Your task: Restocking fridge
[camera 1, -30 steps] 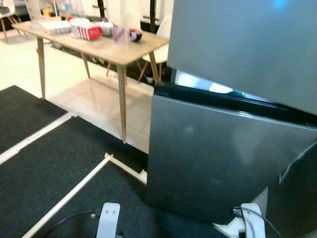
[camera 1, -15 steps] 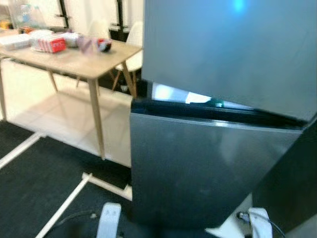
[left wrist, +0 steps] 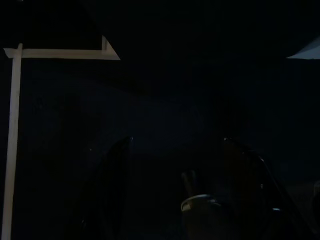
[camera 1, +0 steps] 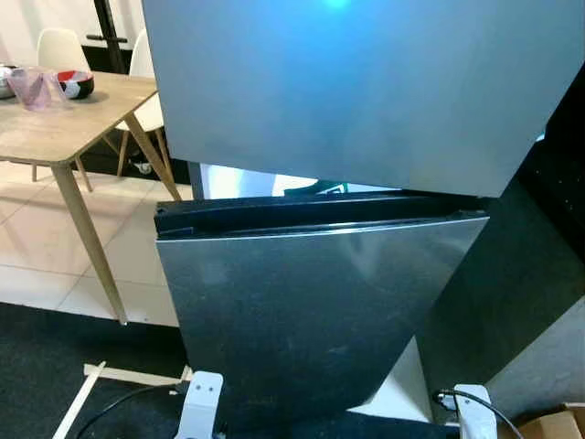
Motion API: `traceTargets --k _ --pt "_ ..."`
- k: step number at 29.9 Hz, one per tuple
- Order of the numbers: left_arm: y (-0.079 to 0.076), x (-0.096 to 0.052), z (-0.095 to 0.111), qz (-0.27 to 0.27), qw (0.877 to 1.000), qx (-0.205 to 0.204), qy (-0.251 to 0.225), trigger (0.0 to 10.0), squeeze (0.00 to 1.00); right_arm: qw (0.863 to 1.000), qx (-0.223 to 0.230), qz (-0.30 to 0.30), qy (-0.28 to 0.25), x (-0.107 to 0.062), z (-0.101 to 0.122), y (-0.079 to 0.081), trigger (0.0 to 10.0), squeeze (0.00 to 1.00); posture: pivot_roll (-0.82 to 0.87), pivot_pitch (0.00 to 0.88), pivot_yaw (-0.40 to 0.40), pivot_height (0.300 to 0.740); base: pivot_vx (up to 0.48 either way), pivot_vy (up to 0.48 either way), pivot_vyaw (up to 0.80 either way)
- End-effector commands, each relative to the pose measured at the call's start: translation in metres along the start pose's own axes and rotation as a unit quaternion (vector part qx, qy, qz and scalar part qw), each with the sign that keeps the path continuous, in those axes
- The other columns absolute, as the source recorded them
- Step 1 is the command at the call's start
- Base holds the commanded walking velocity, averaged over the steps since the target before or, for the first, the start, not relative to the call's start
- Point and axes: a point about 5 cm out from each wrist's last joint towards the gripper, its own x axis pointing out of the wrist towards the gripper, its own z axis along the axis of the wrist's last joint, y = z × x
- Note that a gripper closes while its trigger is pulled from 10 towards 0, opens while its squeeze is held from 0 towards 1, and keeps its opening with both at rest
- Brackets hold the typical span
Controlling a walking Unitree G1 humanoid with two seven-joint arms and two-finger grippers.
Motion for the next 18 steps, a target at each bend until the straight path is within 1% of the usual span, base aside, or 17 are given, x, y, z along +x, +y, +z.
traceTargets --k 1,4,5,6,7,9,13,14,15,16,17,18 --pt "-0.004 -0.001 -0.005 -0.007 1.000 0.003 0.007 10.0 0.00 1.000 0.008 -0.004 -0.001 -0.001 -0.001 -0.004 10.0 0.00 0.02 0.000 -0.089 0.738 0.000 0.000 0.00" --pt "-0.004 -0.001 -0.005 -0.007 1.000 0.003 0.007 10.0 0.00 1.000 0.008 -0.004 -0.001 -0.001 -0.001 -0.004 10.0 0.00 0.02 0.000 -0.089 0.738 0.000 0.000 0.00" --pt "-0.004 -0.001 -0.004 -0.015 1.000 0.021 0.007 10.0 0.00 1.000 0.011 -0.006 0.001 -0.001 -0.003 -0.004 10.0 0.00 0.01 0.000 -0.088 0.738 0.000 0.000 0.00" --pt "-0.004 -0.001 -0.004 -0.015 1.000 0.021 0.007 10.0 0.00 1.000 0.011 -0.006 0.001 -0.001 -0.003 -0.004 10.0 0.00 0.01 0.000 -0.088 0.738 0.000 0.000 0.00" --pt "-0.003 0.000 -0.002 -0.018 0.999 0.037 0.005 10.0 0.00 1.000 0.011 -0.006 0.003 -0.001 -0.003 -0.004 10.0 0.00 0.01 0.000 -0.088 0.738 0.000 0.000 0.00" --pt "-0.003 0.000 -0.001 -0.022 0.998 0.054 0.003 10.0 0.00 1.000 0.011 -0.007 0.004 -0.001 -0.003 -0.004 10.0 0.00 0.01 0.000 -0.090 0.738 0.000 0.000 0.00" --pt "-0.005 0.001 0.006 -0.035 0.994 0.107 -0.017 10.0 0.00 1.000 0.007 -0.007 0.002 0.000 0.001 0.000 10.0 0.00 0.01 0.000 -0.096 0.738 0.000 0.000 0.00" --pt "-0.006 0.001 0.007 -0.040 0.992 0.119 -0.023 4.8 0.00 1.000 0.006 -0.007 -0.002 0.001 0.008 0.001 10.0 0.00 0.01 0.000 -0.096 0.738 0.000 0.000 0.00" --pt "-0.006 0.001 0.007 -0.040 0.992 0.119 -0.023 4.8 0.00 1.000 0.006 -0.007 -0.002 0.001 0.008 0.001 10.0 0.00 0.01 0.000 -0.096 0.738 0.000 0.000 0.00" --pt "-0.006 0.001 0.009 -0.044 0.990 0.128 -0.027 4.8 0.00 1.000 0.006 -0.006 -0.005 0.002 0.013 0.002 10.0 0.00 0.01 0.000 -0.096 0.738 0.000 0.000 0.00" --pt "-0.008 0.001 0.012 -0.061 0.986 0.153 -0.039 0.0 0.00 1.000 0.004 -0.006 -0.010 0.003 0.022 0.003 10.0 0.00 0.01 0.000 -0.099 0.738 0.000 0.000 0.00" --pt "-0.008 0.001 0.012 -0.061 0.986 0.153 -0.039 0.0 0.00 1.000 0.004 -0.006 -0.010 0.003 0.022 0.003 10.0 0.00 0.01 0.000 -0.099 0.738 0.000 0.000 0.00"
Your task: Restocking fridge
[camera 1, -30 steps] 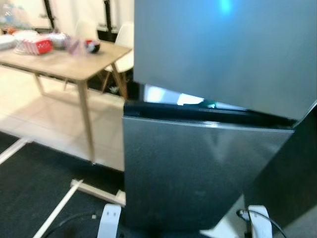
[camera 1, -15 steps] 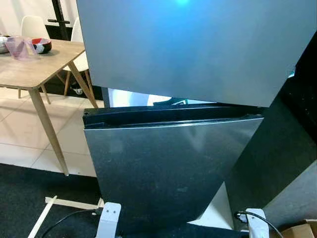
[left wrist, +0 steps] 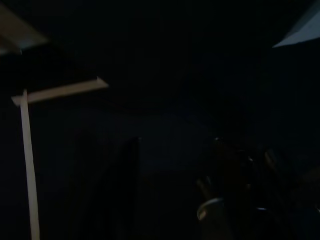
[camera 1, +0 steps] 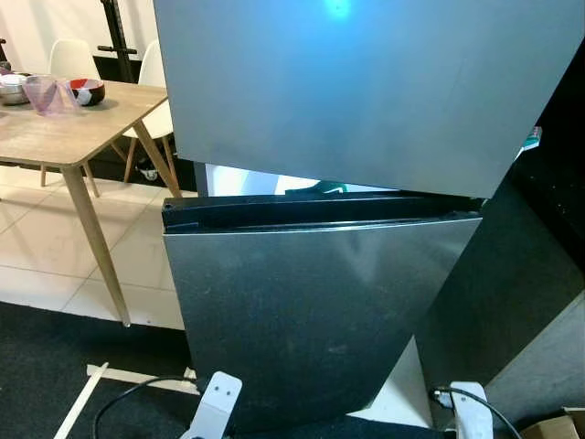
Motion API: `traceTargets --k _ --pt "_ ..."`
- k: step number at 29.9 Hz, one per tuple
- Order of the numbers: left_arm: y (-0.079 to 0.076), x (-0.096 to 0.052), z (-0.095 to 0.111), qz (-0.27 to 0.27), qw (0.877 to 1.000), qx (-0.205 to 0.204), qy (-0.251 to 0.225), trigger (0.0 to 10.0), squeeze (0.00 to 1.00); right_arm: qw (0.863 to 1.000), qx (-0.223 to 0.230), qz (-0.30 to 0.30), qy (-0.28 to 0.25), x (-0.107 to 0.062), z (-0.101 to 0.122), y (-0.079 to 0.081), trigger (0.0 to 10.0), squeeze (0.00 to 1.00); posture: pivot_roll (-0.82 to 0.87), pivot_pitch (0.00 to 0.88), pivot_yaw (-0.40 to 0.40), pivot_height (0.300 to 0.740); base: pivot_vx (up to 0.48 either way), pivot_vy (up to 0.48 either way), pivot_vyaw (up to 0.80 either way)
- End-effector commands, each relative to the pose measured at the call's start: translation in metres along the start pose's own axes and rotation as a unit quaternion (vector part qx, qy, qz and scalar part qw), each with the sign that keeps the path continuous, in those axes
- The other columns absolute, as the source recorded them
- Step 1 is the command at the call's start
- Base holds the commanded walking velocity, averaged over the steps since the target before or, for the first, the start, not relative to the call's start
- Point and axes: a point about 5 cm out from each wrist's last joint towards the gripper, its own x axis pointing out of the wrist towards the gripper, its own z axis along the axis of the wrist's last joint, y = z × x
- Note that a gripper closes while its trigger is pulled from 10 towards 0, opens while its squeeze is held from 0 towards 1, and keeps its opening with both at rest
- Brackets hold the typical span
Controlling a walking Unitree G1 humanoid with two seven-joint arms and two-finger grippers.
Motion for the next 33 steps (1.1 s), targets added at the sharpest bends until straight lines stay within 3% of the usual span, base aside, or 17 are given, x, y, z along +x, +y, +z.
traceTargets --k 1,4,5,6,7,8,13,17,19,21,24,25,26,29,32,33 --pt "0.002 0.000 0.003 -0.013 0.999 0.029 -0.009 0.0 0.00 1.000 0.008 -0.007 -0.002 0.000 0.005 -0.003 10.0 0.00 0.01 0.000 -0.099 0.738 0.000 0.000 0.00" --pt "0.031 0.005 0.052 -0.046 0.989 0.115 -0.080 0.0 0.00 1.000 0.007 -0.009 -0.004 0.000 0.007 -0.004 10.0 0.00 0.01 0.000 -0.100 0.738 0.000 0.000 0.00" --pt "0.035 0.005 0.063 -0.053 0.983 0.152 -0.090 0.5 0.00 1.000 0.008 -0.009 -0.004 0.000 0.007 -0.005 10.0 0.00 0.01 0.000 -0.102 0.738 0.000 0.000 0.00" --pt "0.037 0.006 0.070 -0.057 0.978 0.178 -0.096 0.5 0.00 1.000 0.008 -0.010 -0.004 0.000 0.007 -0.005 10.0 0.00 0.01 0.000 -0.102 0.738 0.000 0.000 0.00" --pt "0.037 0.006 0.070 -0.057 0.978 0.178 -0.096 0.5 0.00 1.000 0.008 -0.010 -0.004 0.000 0.007 -0.005 10.0 0.00 0.01 0.000 -0.102 0.738 0.000 0.000 0.00" --pt "0.040 0.006 0.081 -0.054 0.969 0.217 -0.102 10.0 0.00 1.000 0.009 -0.009 -0.006 0.000 0.008 -0.006 10.0 0.00 0.01 0.000 -0.102 0.738 0.000 0.000 0.00" --pt "0.058 0.005 0.103 -0.048 0.954 0.277 -0.106 10.0 0.00 1.000 0.014 -0.004 -0.003 -0.004 -0.018 -0.010 10.0 0.00 0.01 0.000 -0.102 0.738 0.000 0.000 0.00" --pt "0.068 0.003 0.112 -0.040 0.946 0.304 -0.104 10.0 0.00 1.000 0.014 -0.003 0.001 -0.006 -0.026 -0.011 10.0 0.00 0.01 0.000 -0.096 0.738 0.000 0.000 0.00" --pt "0.083 0.000 0.125 -0.020 0.941 0.322 -0.103 10.0 0.00 1.000 0.014 -0.003 0.004 -0.007 -0.029 -0.012 10.0 0.00 0.01 0.000 -0.096 0.738 0.000 0.000 0.00" --pt "0.087 -0.001 0.127 -0.015 0.939 0.327 -0.102 10.0 0.00 1.000 0.014 -0.003 0.005 -0.007 -0.030 -0.012 10.0 0.00 0.01 0.000 -0.096 0.738 0.000 0.000 0.00" --pt "0.110 -0.008 0.142 0.023 0.937 0.335 -0.096 10.0 0.00 1.000 0.014 -0.004 0.006 -0.008 -0.034 -0.014 10.0 0.00 0.01 0.000 -0.097 0.738 0.000 0.000 0.00" --pt "0.125 -0.013 0.151 0.051 0.934 0.340 -0.095 10.0 0.00 1.000 0.014 -0.005 0.006 -0.010 -0.038 -0.016 10.0 0.00 0.01 0.000 -0.097 0.738 0.000 0.000 0.00" --pt "0.125 -0.013 0.151 0.051 0.934 0.340 -0.095 10.0 0.00 1.000 0.014 -0.005 0.006 -0.010 -0.038 -0.016 10.0 0.00 0.01 0.000 -0.097 0.738 0.000 0.000 0.00" --pt "0.166 -0.033 0.178 0.156 0.920 0.346 -0.101 10.0 0.00 1.000 0.016 -0.006 0.002 -0.012 -0.045 -0.021 10.0 0.00 0.01 0.000 -0.093 0.738 0.000 0.000 0.00" --pt "0.182 -0.043 0.190 0.215 0.907 0.344 -0.110 10.0 0.00 1.000 0.017 -0.006 -0.002 -0.013 -0.045 -0.022 10.0 0.00 0.00 0.000 -0.092 0.738 0.000 0.000 0.00" --pt "0.203 -0.058 0.202 0.293 0.894 0.315 -0.125 10.0 0.00 1.000 0.016 -0.005 -0.007 -0.012 -0.042 -0.022 10.0 0.00 0.00 0.000 -0.092 0.738 0.000 0.000 0.00"
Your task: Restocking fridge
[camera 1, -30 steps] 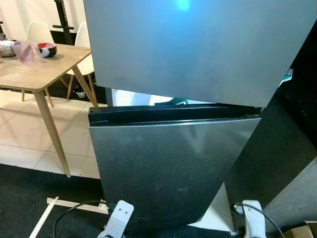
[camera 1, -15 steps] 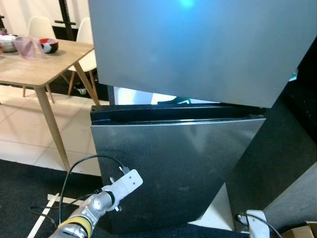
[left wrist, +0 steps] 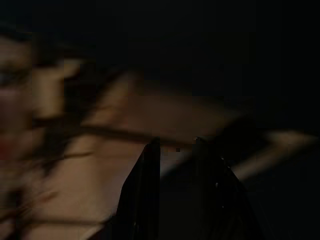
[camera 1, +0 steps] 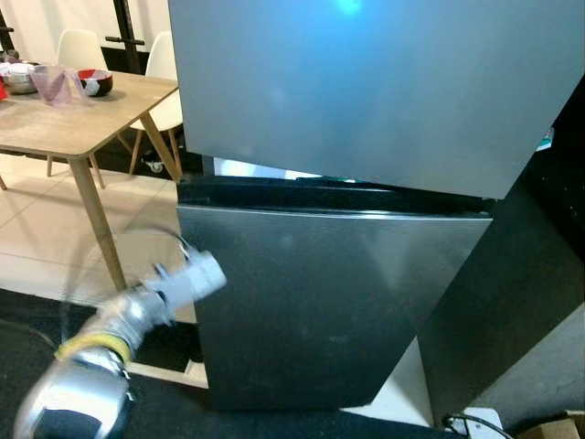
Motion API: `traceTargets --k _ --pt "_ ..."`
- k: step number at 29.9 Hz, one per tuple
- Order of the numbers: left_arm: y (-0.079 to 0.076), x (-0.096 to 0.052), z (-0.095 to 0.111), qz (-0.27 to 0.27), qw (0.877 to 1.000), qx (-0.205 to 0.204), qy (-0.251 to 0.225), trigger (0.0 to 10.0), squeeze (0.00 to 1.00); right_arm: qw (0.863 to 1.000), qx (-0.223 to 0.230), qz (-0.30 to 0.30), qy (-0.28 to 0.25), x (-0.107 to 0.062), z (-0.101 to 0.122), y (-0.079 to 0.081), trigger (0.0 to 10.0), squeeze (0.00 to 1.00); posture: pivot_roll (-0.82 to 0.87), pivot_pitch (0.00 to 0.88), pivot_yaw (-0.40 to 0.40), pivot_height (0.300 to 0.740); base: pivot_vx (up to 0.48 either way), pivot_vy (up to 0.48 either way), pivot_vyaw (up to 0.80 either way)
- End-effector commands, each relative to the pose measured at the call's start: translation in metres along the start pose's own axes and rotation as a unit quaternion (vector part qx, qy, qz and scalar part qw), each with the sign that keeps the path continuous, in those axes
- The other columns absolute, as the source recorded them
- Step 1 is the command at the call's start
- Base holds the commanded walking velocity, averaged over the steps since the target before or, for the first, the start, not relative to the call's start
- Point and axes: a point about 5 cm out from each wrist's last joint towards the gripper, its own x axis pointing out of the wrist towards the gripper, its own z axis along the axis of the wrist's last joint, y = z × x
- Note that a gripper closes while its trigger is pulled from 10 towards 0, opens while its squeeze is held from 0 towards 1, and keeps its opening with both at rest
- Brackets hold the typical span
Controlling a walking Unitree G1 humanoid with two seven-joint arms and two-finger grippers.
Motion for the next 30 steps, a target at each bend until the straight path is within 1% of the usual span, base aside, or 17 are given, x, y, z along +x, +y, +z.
traceTargets --k 1,2,3,6,7,10,14,15,16,18,19,20,21,23,24,27,30 --pt "0.013 -0.002 -0.007 0.050 0.999 -0.007 0.020 10.0 0.00 1.000 0.005 -0.003 -0.020 0.000 0.008 -0.003 10.0 0.00 0.00 0.000 -0.092 0.738 0.000 0.000 0.00" --pt "0.025 -0.003 -0.009 0.086 0.996 -0.017 0.028 10.0 0.00 1.000 0.004 -0.003 -0.022 0.001 0.011 -0.003 10.0 0.00 0.00 0.000 -0.092 0.738 0.000 0.000 0.00" --pt "0.025 -0.003 -0.009 0.086 0.996 -0.017 0.028 10.0 0.00 1.000 0.004 -0.003 -0.022 0.001 0.011 -0.003 10.0 0.00 0.00 0.000 -0.092 0.738 0.000 0.000 0.00" --pt "0.055 -0.010 -0.020 0.192 0.978 -0.062 0.059 10.0 0.00 1.000 0.002 0.000 -0.029 0.002 0.018 -0.004 10.0 0.00 0.00 0.000 -0.097 0.738 0.000 0.000 0.00" --pt "0.055 -0.010 -0.020 0.192 0.978 -0.062 0.059 10.0 0.00 1.000 0.002 0.000 -0.029 0.002 0.018 -0.004 10.0 0.00 0.00 0.000 -0.097 0.738 0.000 0.000 0.00" --pt "0.058 -0.014 -0.030 0.225 0.963 -0.120 0.083 10.0 0.00 0.999 0.002 0.002 -0.032 0.001 0.017 -0.005 10.0 0.00 0.00 0.000 -0.096 0.738 0.000 0.000 0.00" --pt "0.003 -0.008 -0.031 0.096 0.975 -0.185 0.076 10.0 0.00 0.999 0.000 0.008 -0.034 0.001 0.017 -0.002 10.0 0.00 0.00 0.000 -0.096 0.738 0.000 0.000 0.00" --pt "0.003 -0.008 -0.031 0.096 0.975 -0.185 0.076 10.0 0.00 0.999 0.000 0.008 -0.034 0.001 0.017 -0.002 10.0 0.00 0.00 0.000 -0.096 0.738 0.000 0.000 0.00" --pt "-0.013 -0.008 -0.031 0.057 0.975 -0.202 0.076 10.0 0.00 0.999 0.000 0.009 -0.033 0.001 0.012 -0.001 10.0 0.00 0.00 0.000 -0.097 0.738 0.000 0.000 0.00" --pt "-0.048 -0.010 -0.033 -0.007 0.966 -0.245 0.085 10.0 0.00 1.000 -0.002 0.011 -0.028 -0.002 -0.001 -0.002 10.0 0.00 0.01 0.000 -0.098 0.738 0.000 0.000 0.00" --pt "-0.048 -0.010 -0.033 -0.007 0.966 -0.245 0.085 10.0 0.00 1.000 -0.002 0.011 -0.028 -0.002 -0.001 -0.002 10.0 0.00 0.01 0.000 -0.098 0.738 0.000 0.000 0.00" --pt "-0.076 -0.014 -0.033 -0.040 0.953 -0.286 0.094 10.0 0.00 1.000 -0.007 0.012 -0.025 -0.004 -0.006 -0.002 10.0 0.00 0.01 0.000 -0.097 0.738 0.000 0.000 0.00" --pt "-0.076 -0.014 -0.033 -0.040 0.953 -0.286 0.094 10.0 0.00 1.000 -0.007 0.012 -0.025 -0.004 -0.006 -0.002 10.0 0.00 0.01 0.000 -0.097 0.738 0.000 0.000 0.00" --pt "-0.111 -0.021 -0.030 -0.081 0.934 -0.332 0.102 10.0 0.00 0.999 -0.017 0.013 -0.025 -0.004 -0.005 -0.002 10.0 0.00 0.00 0.000 -0.101 0.738 0.000 0.000 0.00" --pt "-0.125 -0.024 -0.026 -0.101 0.932 -0.335 0.095 10.0 0.00 0.999 -0.021 0.014 -0.030 -0.004 -0.003 -0.002 10.0 0.00 0.00 0.000 -0.102 0.738 0.000 0.000 0.00" --pt "-0.133 -0.025 -0.014 -0.103 0.936 -0.333 0.049 10.0 0.00 0.998 -0.021 0.013 -0.051 -0.004 0.001 -0.004 10.0 0.00 -0.01 0.000 -0.111 0.738 0.000 0.000 0.00" --pt "-0.124 -0.020 -0.005 -0.072 0.934 -0.349 0.021 10.0 0.00 0.997 -0.015 0.015 -0.069 -0.006 0.003 -0.005 10.0 0.00 -0.01 0.000 -0.114 0.738 0.000 0.000 0.00"
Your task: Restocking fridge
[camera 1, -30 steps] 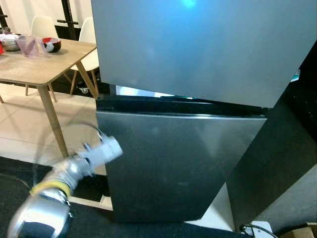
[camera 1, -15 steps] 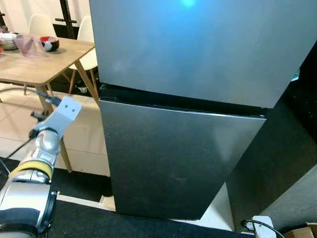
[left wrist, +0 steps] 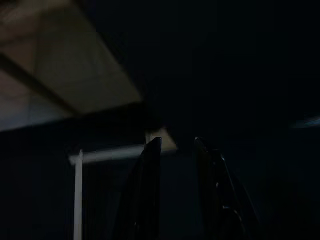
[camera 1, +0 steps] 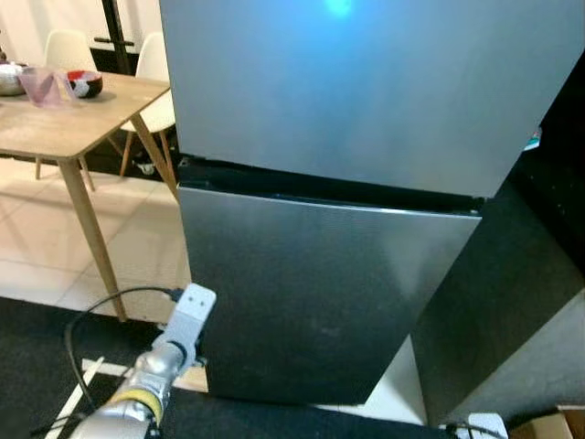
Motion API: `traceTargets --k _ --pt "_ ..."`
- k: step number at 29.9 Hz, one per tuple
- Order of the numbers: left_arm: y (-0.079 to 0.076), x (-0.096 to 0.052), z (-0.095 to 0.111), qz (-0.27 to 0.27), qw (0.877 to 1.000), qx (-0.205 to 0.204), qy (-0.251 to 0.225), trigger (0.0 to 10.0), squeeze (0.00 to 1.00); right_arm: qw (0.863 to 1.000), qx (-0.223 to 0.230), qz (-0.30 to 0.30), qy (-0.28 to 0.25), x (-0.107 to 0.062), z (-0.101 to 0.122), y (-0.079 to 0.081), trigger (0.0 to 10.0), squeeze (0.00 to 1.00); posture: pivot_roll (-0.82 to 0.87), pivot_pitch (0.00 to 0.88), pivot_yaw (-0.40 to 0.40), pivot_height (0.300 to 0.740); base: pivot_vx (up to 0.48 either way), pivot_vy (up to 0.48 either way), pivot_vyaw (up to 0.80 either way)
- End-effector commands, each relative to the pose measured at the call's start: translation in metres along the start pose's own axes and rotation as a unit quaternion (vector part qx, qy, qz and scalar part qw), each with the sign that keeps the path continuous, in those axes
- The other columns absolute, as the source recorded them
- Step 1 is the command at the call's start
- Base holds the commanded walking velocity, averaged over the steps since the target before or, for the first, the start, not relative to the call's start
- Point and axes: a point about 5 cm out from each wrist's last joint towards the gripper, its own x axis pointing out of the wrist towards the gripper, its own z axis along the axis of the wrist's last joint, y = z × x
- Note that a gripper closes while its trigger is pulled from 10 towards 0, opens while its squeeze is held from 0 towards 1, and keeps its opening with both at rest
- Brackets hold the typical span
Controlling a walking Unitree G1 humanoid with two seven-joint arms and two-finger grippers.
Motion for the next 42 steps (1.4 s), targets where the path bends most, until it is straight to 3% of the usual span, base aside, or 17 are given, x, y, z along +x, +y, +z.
traceTargets --k 1,6,11,12,13,15,16,17,26,37,42 --pt "0.003 0.004 0.021 0.013 0.999 -0.010 -0.045 10.0 0.00 1.000 0.002 -0.004 -0.025 -0.001 0.006 -0.005 10.0 0.00 -0.01 0.000 -0.124 0.738 0.000 0.000 0.00" --pt "0.010 0.013 0.073 0.016 0.993 -0.024 -0.116 10.0 0.00 0.997 -0.002 -0.002 -0.079 -0.010 0.005 -0.012 10.0 0.00 -0.02 0.013 -0.133 0.738 0.000 0.000 0.00" --pt "0.014 0.015 0.098 0.009 0.990 -0.022 -0.142 10.0 0.00 0.995 -0.004 -0.001 -0.103 -0.022 -0.009 -0.016 10.0 0.00 -0.02 0.047 -0.118 0.738 0.000 0.000 0.00" --pt "0.015 0.015 0.105 0.005 0.989 -0.016 -0.149 10.0 0.00 0.993 -0.004 0.001 -0.119 0.001 0.036 -0.004 10.0 0.00 -0.03 0.058 -0.108 0.738 0.000 0.000 0.00" --pt "0.015 0.015 0.105 0.005 0.989 -0.016 -0.149 10.0 0.00 0.993 -0.004 0.001 -0.119 0.001 0.036 -0.004 10.0 0.00 -0.03 0.058 -0.108 0.738 0.000 0.000 0.00" --pt "0.017 0.016 0.114 0.002 0.988 -0.005 -0.157 10.0 0.00 0.990 -0.010 0.002 -0.142 0.021 0.105 0.016 10.0 0.00 -0.04 0.067 -0.096 0.738 0.000 0.000 0.00" --pt "0.020 0.016 0.120 0.002 0.987 0.000 -0.159 10.0 0.00 0.988 -0.010 0.000 -0.152 0.024 0.124 0.022 10.0 0.00 -0.05 0.081 -0.085 0.738 0.000 0.000 0.00" --pt "0.022 0.016 0.123 0.002 0.987 0.003 -0.160 10.0 0.00 0.988 -0.007 -0.001 -0.157 0.024 0.129 0.024 10.0 0.00 -0.05 0.081 -0.085 0.738 0.000 0.000 0.00" --pt "0.032 0.014 0.162 -0.001 0.982 0.006 -0.191 10.0 0.00 0.985 0.007 -0.010 -0.173 0.021 0.118 0.020 10.0 0.00 -0.09 0.119 -0.055 0.738 0.000 0.000 0.00" --pt "0.039 0.012 0.163 0.002 0.983 0.020 -0.184 10.0 0.00 0.991 -0.002 -0.027 -0.135 0.017 0.097 0.005 10.0 0.00 -0.09 0.120 -0.047 0.738 0.000 0.000 0.00" --pt "0.048 0.010 0.176 0.018 0.981 0.040 -0.189 10.0 0.00 0.989 0.002 -0.037 -0.142 0.015 0.094 0.000 10.0 0.00 -0.11 0.132 -0.029 0.738 0.000 0.000 0.00"
